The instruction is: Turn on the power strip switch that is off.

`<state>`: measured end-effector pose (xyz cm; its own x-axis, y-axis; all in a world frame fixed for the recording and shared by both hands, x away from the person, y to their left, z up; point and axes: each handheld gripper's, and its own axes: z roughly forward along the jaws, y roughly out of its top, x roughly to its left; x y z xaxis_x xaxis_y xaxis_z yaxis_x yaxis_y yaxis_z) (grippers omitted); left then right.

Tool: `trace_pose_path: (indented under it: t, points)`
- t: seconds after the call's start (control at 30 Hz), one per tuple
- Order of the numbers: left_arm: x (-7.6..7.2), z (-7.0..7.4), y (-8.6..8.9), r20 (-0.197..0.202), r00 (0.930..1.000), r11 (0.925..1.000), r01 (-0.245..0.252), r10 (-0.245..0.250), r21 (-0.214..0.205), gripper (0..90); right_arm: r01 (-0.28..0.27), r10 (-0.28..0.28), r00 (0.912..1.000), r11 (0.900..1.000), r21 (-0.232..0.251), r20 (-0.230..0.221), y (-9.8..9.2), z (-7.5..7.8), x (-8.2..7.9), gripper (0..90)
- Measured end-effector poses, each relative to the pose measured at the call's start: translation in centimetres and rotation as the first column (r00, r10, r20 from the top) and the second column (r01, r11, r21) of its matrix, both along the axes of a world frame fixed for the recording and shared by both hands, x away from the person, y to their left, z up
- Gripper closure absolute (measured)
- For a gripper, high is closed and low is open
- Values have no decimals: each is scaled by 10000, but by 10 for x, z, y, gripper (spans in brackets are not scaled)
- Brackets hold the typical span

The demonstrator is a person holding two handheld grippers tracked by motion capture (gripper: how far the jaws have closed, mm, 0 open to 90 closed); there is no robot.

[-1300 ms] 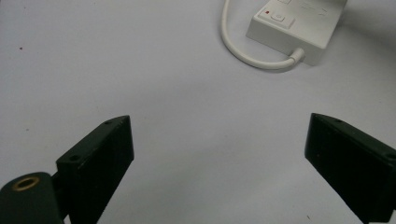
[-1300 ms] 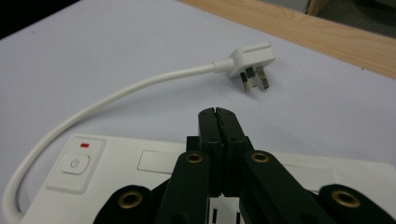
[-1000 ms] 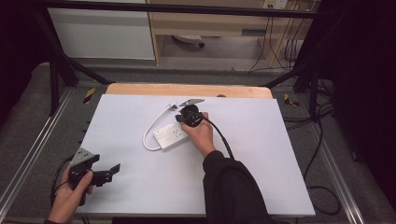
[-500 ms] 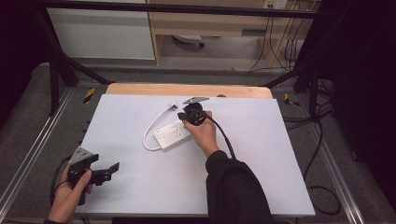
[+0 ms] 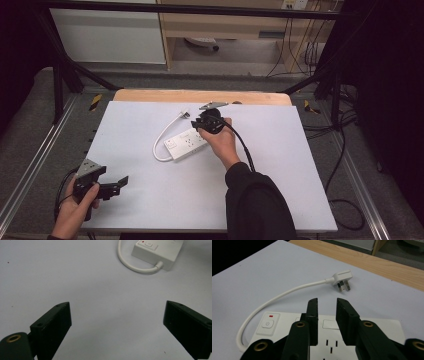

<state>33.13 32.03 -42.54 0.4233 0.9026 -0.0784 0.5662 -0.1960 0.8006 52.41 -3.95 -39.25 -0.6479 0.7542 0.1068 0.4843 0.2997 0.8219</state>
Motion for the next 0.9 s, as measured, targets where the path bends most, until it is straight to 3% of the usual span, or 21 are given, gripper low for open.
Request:
trace_pose_path:
  t: [0.43,0.6,0.7,0.77,0.83,0.9]
  points:
    - [0,0,-1,-14,10000,10000,65,-65,-10,80,256,-250,9996,9986,456,-135,-24,18,-13,471]
    - [1,-1,0,-73,10000,10000,38,-38,-26,79,419,-390,9983,9968,678,-430,-30,19,-13,323]
    - [3,-2,-1,-205,9998,10000,-3,4,93,82,615,-595,9972,9972,428,-461,-31,22,-12,235]
    - [2,-2,-1,-118,9999,10000,-66,66,-12,80,640,-611,9967,9965,535,-539,-34,23,-13,204]
    - [2,-1,-1,-127,9999,9999,-4,5,102,82,669,-656,9965,9975,227,-516,-35,24,-14,170]
    - [1,-1,0,-104,9999,10000,-80,80,-21,81,810,-788,9953,9959,393,-558,-38,25,-15,146]
